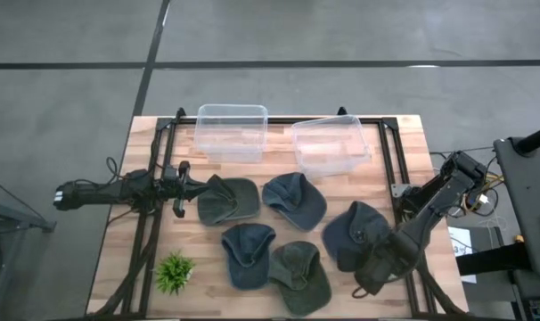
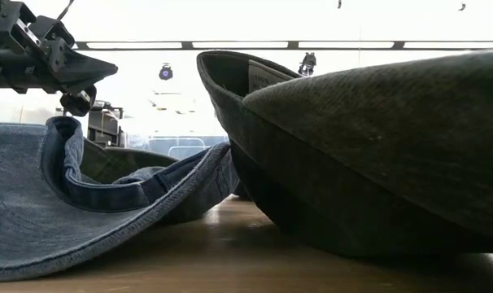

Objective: Pick & Place hat
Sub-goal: Put the middle blue cap into the right transparent bin

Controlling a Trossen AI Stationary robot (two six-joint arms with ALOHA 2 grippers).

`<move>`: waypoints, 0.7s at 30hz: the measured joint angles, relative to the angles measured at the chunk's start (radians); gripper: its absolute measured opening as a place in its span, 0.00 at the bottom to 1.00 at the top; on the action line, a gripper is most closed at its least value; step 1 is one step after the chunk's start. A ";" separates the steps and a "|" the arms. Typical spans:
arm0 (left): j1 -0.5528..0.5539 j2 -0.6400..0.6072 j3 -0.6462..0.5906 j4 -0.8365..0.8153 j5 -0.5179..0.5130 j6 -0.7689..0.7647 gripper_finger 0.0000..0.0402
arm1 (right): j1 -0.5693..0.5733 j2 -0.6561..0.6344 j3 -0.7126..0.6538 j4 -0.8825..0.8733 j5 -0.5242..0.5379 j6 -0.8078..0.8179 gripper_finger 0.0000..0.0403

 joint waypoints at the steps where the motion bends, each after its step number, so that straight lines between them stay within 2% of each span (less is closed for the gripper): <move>1: 0.000 0.000 0.000 0.000 0.000 0.000 0.00 | -0.002 -0.004 0.000 -0.025 -0.006 -0.001 0.31; 7: 0.000 0.000 0.000 -0.001 0.000 0.000 0.00 | -0.003 -0.010 0.000 -0.119 -0.092 -0.004 0.32; 14: 0.001 0.000 0.000 0.001 -0.038 0.001 0.00 | -0.010 0.015 0.001 -0.117 -0.101 -0.028 0.30; 21: 0.001 0.000 0.000 0.004 -0.057 0.001 0.00 | -0.011 0.014 0.001 -0.106 -0.093 -0.152 0.29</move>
